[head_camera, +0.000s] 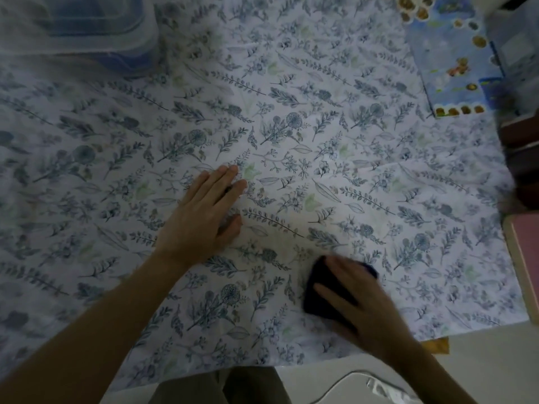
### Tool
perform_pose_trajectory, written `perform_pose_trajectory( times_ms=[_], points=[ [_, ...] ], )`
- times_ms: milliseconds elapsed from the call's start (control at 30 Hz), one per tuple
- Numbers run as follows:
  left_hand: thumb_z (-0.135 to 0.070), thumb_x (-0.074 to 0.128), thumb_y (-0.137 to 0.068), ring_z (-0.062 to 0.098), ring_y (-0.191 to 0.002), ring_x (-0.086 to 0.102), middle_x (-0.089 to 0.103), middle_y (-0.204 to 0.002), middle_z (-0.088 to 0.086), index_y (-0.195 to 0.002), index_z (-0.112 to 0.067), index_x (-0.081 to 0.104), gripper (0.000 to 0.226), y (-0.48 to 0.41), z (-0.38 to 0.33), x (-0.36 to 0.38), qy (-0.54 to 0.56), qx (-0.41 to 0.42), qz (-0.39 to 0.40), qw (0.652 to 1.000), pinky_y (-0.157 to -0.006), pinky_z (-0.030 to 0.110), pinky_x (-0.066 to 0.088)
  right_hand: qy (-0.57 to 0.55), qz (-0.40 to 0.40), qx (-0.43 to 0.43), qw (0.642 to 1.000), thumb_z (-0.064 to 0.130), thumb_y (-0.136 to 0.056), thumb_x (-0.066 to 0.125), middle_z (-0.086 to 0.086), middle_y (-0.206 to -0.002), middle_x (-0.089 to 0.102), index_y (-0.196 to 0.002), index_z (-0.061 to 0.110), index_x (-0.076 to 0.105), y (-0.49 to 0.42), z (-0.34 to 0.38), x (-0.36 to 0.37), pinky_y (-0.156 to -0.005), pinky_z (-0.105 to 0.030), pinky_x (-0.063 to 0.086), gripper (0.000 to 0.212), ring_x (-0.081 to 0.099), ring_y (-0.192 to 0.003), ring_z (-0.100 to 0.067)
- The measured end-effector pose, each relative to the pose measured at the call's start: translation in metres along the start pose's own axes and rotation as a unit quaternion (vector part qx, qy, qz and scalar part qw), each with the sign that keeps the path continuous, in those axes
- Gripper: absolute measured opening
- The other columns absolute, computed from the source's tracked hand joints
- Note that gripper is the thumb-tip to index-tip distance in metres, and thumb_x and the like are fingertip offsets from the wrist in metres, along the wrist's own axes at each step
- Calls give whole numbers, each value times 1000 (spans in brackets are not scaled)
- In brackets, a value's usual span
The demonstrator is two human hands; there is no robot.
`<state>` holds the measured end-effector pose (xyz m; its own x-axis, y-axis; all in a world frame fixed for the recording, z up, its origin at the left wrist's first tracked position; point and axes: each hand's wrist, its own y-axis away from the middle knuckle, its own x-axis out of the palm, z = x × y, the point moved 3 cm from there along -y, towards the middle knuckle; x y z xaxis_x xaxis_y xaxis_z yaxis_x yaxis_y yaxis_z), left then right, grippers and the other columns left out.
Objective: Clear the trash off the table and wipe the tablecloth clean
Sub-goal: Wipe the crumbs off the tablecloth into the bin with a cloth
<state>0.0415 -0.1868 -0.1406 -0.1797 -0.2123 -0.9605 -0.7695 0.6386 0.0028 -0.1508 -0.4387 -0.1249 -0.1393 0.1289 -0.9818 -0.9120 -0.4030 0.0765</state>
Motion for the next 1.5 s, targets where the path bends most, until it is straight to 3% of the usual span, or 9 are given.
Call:
perform_pose_trajectory(
  times_ms=[167,300,433,533,767,933,1133,1267,1500],
  points=[
    [-45,31,-97,20,-150,11,18,-160,9,-149,-13,30,61,0,0,0,-5,4,2,1000,-123,41,11,-68,-84,323,940,43,-92,35,-11,-154,23,-138,13,39,16,-100,-44,-107,-48,33,55,32,-133,-35],
    [-45,31,-98,20,-150,10,16,-160,8,-149,-14,28,60,1,0,1,-7,3,2,1000,-123,41,12,-60,-169,445,877,39,-94,37,-21,-151,26,-140,11,37,-54,-129,-45,-107,-54,32,53,30,-134,-39],
    [-44,30,-98,20,-150,10,18,-160,8,-149,-13,29,60,0,-1,0,5,6,8,1000,-123,42,13,-55,-214,429,876,35,-97,38,-24,-150,28,-138,9,41,-123,-93,-36,-108,-51,31,49,33,-133,-41],
    [-43,30,-98,20,-150,11,20,-160,9,-148,-12,31,58,1,-2,-1,6,4,5,1000,-123,41,13,-60,-178,360,914,36,-97,42,-14,-155,21,-142,18,36,-139,-30,-29,-114,-48,25,49,28,-137,-35],
    [-41,31,-99,22,-150,12,20,-159,10,-148,-10,31,58,1,-1,0,4,14,3,1000,-122,44,16,-54,-45,94,993,43,-97,39,-11,-155,21,-143,24,34,-8,90,20,-110,-51,31,50,23,-142,-33],
    [-39,30,-99,22,-150,10,19,-160,11,-149,-10,29,58,1,-1,0,3,21,4,1000,-122,45,15,-106,-78,274,953,44,-96,36,-8,-157,17,-140,19,36,48,30,-4,-109,-47,29,50,30,-137,-34],
    [-40,29,-99,24,-149,12,21,-159,13,-148,-8,30,59,0,-1,0,0,26,4,1000,-121,47,17,-95,-175,520,830,39,-97,39,-14,-155,22,-141,16,36,-36,-47,-25,-107,-53,33,50,29,-137,-35],
    [-41,29,-99,23,-150,10,19,-159,13,-149,-10,27,59,0,1,2,-7,25,8,1000,-122,46,14,-68,-179,446,874,39,-98,38,-14,-155,23,-142,18,36,-121,-37,-30,-111,-49,29,49,31,-135,-36],
    [-39,27,-99,23,-149,14,22,-158,12,-148,-9,31,57,0,-1,1,-14,27,5,1000,-122,45,17,-21,-48,126,991,40,-94,48,-11,-157,18,-143,23,35,-108,56,-4,-112,-49,31,54,23,-142,-32]
  ],
)
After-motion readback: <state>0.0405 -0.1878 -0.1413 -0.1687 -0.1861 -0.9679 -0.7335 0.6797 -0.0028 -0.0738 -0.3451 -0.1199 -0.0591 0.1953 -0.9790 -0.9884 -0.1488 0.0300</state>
